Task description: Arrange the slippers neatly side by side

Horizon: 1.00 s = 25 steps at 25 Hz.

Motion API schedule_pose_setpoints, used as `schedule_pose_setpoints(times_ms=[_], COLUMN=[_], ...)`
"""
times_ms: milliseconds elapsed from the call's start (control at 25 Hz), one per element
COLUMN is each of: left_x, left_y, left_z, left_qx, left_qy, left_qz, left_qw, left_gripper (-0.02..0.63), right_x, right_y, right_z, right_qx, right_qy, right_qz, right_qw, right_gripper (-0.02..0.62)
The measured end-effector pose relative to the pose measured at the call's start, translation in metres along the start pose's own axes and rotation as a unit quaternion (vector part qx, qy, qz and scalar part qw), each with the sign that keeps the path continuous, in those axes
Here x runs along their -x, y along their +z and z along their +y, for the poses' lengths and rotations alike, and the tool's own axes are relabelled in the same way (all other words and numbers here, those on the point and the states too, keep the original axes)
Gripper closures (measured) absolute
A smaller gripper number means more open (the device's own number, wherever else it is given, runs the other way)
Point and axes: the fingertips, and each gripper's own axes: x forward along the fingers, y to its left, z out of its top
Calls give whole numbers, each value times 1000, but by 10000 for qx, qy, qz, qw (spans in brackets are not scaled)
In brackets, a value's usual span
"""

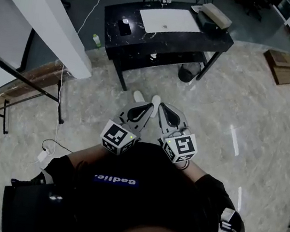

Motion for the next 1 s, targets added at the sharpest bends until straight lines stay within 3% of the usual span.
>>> schedule_pose_setpoints(times_ms=[520, 1000], left_x=[-12, -68], left_y=[-20, -28], left_z=[8, -14], left_qx=[204, 152], left_qy=[317, 647], left_qz=[283, 386], left_qw=[9989, 9970], left_gripper=[612, 612], right_x=[4, 25], right_y=[-18, -22], right_z=[-23, -85], right_qx=[-461, -652], right_qy=[52, 325], right_qz=[61, -25], right_qw=[9989, 9973], right_gripper=[595, 595])
